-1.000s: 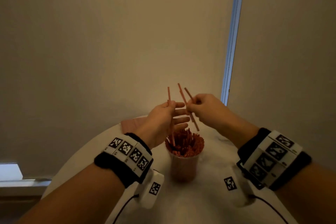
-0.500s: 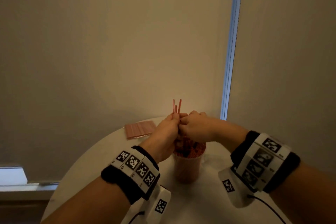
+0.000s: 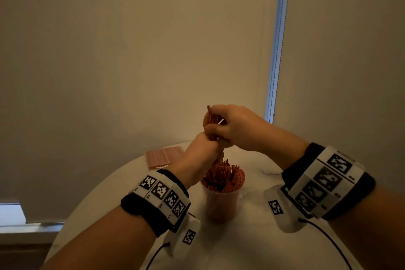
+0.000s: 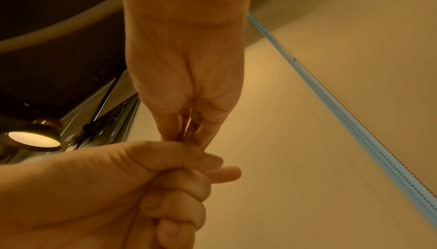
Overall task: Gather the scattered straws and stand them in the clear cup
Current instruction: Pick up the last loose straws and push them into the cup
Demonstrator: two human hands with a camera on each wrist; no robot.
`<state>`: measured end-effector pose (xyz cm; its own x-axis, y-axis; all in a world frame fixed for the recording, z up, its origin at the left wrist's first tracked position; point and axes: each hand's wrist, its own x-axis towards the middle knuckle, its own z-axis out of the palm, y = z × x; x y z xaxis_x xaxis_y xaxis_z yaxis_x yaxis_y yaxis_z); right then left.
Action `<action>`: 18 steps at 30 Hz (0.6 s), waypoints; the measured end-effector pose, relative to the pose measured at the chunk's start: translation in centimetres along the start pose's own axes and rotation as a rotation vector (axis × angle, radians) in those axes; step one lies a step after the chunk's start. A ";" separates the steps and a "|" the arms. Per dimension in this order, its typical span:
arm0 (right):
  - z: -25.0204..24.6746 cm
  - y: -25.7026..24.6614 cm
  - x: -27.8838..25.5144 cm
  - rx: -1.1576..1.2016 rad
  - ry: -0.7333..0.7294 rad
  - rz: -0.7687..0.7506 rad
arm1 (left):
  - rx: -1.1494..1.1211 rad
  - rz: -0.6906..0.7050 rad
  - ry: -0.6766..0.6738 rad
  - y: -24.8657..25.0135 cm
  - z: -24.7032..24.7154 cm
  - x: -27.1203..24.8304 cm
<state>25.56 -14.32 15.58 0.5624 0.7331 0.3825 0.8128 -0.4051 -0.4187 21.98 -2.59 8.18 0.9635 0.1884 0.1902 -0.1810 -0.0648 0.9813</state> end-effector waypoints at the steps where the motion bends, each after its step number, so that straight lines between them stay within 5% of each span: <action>1: -0.4 -0.1 0.1 -0.017 0.024 -0.003 | -0.048 0.030 -0.024 0.0 0.1 0.1; 6: -0.7 0.2 0.7 -0.106 0.069 0.057 | -0.040 0.090 -0.106 -0.3 -0.3 0.3; 12: 2.4 3.6 -0.7 -0.151 0.062 0.114 | 0.473 -0.091 -0.123 -2.4 -4.0 0.2; 18: 6.1 6.5 -2.5 -0.143 -0.028 0.144 | 0.548 -0.280 -0.330 -6.4 -5.2 -0.6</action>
<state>28.51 -15.40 6.90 0.6714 0.6763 0.3031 0.7388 -0.5788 -0.3452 21.56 2.83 1.92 0.9847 -0.0320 -0.1714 0.1246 -0.5585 0.8201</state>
